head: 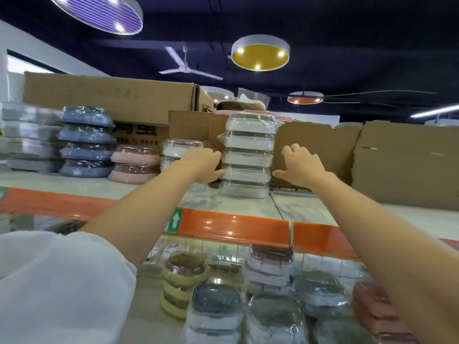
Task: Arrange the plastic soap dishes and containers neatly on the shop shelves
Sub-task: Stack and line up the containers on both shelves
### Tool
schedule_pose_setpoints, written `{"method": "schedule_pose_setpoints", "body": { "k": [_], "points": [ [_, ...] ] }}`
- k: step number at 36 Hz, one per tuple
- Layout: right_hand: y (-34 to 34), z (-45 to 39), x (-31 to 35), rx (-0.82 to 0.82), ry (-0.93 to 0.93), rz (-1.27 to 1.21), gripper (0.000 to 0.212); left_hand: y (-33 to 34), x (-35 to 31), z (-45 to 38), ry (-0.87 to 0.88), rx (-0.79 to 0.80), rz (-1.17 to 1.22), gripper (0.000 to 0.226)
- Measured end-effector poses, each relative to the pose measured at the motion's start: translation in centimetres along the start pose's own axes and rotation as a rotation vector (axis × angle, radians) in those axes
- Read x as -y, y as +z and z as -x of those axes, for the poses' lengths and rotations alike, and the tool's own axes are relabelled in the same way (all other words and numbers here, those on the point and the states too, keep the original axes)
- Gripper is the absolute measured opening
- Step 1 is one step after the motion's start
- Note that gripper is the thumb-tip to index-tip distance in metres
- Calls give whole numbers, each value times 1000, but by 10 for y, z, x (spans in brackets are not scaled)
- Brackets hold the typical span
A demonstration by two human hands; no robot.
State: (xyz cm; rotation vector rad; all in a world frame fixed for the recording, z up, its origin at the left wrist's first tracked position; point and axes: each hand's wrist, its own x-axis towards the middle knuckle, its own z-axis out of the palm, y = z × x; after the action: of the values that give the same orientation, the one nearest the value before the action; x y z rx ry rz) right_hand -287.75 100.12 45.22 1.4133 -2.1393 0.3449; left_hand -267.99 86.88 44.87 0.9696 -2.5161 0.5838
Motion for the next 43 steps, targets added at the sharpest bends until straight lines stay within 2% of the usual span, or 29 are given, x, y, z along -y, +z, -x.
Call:
{"method": "schedule_pose_setpoints", "body": {
  "k": [4, 8, 15, 19, 24, 26, 32, 43],
  "points": [
    [-7, 23, 11, 0, -36, 131, 56, 2, 3, 19, 78, 114, -9, 51],
    [-17, 46, 21, 17, -38, 212, 48, 2, 4, 38, 134, 112, 20, 49],
    [-43, 102, 45, -29, -23, 224, 41, -12, -3, 84, 237, -51, 64, 47],
    [-54, 135, 61, -28, -13, 212, 38, -17, -11, 115, 278, -209, 112, 45],
    [-47, 178, 83, -6, -22, 191, 39, 5, -10, 157, 410, -419, 171, 40],
    [-40, 195, 94, 9, -37, 180, 40, 15, -9, 174, 438, -441, 189, 38],
    [-11, 230, 123, 99, -63, 139, 39, 43, -5, 218, 469, -353, 186, 35],
    [55, 260, 153, 317, -63, 82, 49, 107, 0, 271, 310, 105, 107, 59]
  ]
}}
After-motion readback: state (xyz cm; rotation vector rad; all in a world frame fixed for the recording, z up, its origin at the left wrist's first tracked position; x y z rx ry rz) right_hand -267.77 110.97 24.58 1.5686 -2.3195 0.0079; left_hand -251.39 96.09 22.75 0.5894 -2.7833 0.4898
